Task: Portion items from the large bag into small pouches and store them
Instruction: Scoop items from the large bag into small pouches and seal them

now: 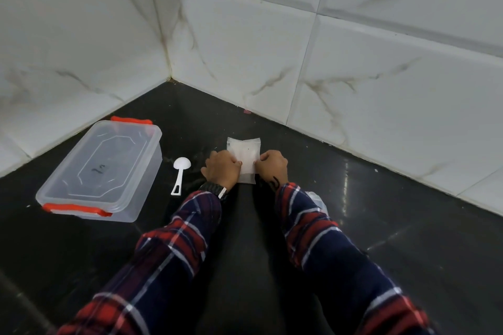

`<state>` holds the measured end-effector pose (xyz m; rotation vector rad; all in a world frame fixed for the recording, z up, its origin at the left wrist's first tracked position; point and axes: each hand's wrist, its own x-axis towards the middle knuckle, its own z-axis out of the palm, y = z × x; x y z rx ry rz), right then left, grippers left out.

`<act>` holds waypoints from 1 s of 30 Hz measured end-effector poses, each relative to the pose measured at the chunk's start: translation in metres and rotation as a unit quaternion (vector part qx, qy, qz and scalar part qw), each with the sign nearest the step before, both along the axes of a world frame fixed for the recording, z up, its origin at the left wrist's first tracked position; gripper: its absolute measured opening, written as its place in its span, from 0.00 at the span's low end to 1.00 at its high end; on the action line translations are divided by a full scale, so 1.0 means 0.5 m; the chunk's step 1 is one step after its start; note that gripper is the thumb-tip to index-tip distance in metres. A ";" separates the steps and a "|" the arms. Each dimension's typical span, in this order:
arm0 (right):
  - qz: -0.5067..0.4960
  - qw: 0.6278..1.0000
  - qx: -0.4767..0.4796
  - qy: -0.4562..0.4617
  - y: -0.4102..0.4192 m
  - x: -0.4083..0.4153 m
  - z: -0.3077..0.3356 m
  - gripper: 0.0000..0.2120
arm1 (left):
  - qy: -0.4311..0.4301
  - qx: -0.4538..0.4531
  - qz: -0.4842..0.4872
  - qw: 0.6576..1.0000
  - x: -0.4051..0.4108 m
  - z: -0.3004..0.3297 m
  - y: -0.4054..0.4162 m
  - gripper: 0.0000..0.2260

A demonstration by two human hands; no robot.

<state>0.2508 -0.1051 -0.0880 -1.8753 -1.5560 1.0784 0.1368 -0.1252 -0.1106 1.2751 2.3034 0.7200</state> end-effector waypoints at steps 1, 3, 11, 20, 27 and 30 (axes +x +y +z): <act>-0.008 1.000 0.011 0.014 -0.001 0.002 0.002 0.07 | -0.036 0.029 0.007 0.999 0.000 0.002 -0.002 0.06; -0.025 0.998 0.027 0.052 -0.006 0.009 0.014 0.08 | -0.106 0.094 -0.002 0.990 -0.003 0.013 -0.011 0.03; 0.072 0.989 -0.003 0.131 -0.102 0.053 0.095 0.05 | -0.340 0.166 -0.055 0.924 -0.008 0.081 -0.136 0.11; 0.167 0.980 0.042 0.101 -0.254 0.105 0.107 0.19 | -0.305 0.145 -0.116 0.934 0.004 0.077 -0.322 0.06; 0.227 0.965 0.106 0.076 -0.289 0.124 0.118 0.03 | -0.229 0.134 -0.145 0.953 0.018 0.082 -0.395 0.07; 0.248 0.962 0.097 0.065 -0.303 0.126 0.128 0.03 | -0.218 0.128 -0.141 0.957 0.018 0.088 -0.412 0.07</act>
